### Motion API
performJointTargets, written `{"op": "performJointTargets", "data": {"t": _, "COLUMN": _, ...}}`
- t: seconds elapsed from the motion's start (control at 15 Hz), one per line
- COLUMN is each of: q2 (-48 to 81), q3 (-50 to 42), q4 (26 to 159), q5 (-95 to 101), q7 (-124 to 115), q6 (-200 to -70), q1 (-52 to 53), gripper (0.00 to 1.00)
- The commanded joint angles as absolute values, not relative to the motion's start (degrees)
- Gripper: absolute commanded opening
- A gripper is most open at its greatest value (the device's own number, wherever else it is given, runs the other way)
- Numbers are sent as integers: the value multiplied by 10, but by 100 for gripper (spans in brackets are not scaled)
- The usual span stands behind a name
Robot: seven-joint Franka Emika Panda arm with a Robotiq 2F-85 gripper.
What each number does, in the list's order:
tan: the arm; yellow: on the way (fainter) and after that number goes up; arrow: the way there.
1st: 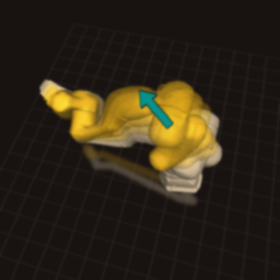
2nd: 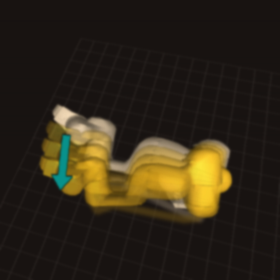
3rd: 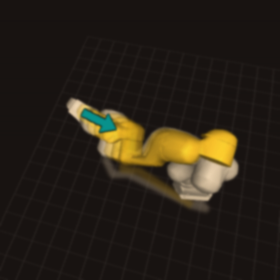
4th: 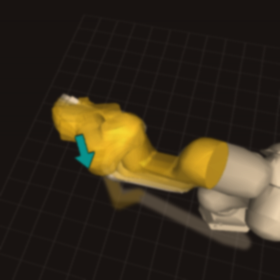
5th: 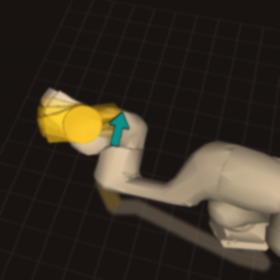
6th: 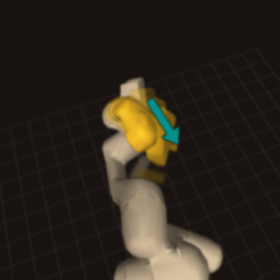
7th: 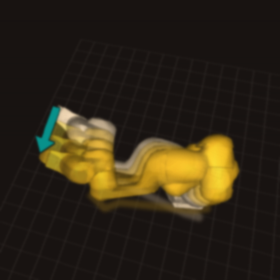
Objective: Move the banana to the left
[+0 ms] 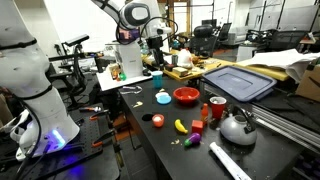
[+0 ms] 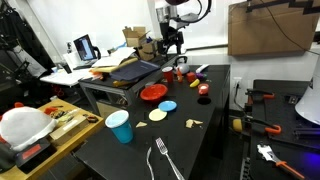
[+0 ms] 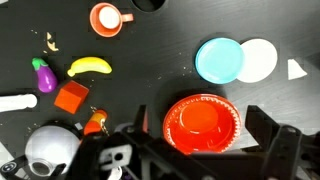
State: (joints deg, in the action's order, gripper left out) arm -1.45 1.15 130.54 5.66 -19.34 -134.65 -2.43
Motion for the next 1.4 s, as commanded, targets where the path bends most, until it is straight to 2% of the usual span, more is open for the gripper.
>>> {"op": "performJointTargets", "data": {"t": 0.0, "q2": 15, "q3": -4, "q4": 1294, "q5": 100, "q7": -241, "q6": -1355, "q1": -27, "gripper": 100}}
{"op": "performJointTargets", "data": {"t": 0.93, "q2": 146, "q3": -103, "q4": 1271, "q5": 104, "q7": -366, "q6": -1345, "q1": -36, "gripper": 100}}
{"op": "performJointTargets", "data": {"t": 1.33, "q2": 177, "q3": -123, "q4": 1283, "q5": 102, "q7": -486, "q6": -1413, "q1": -19, "gripper": 100}}
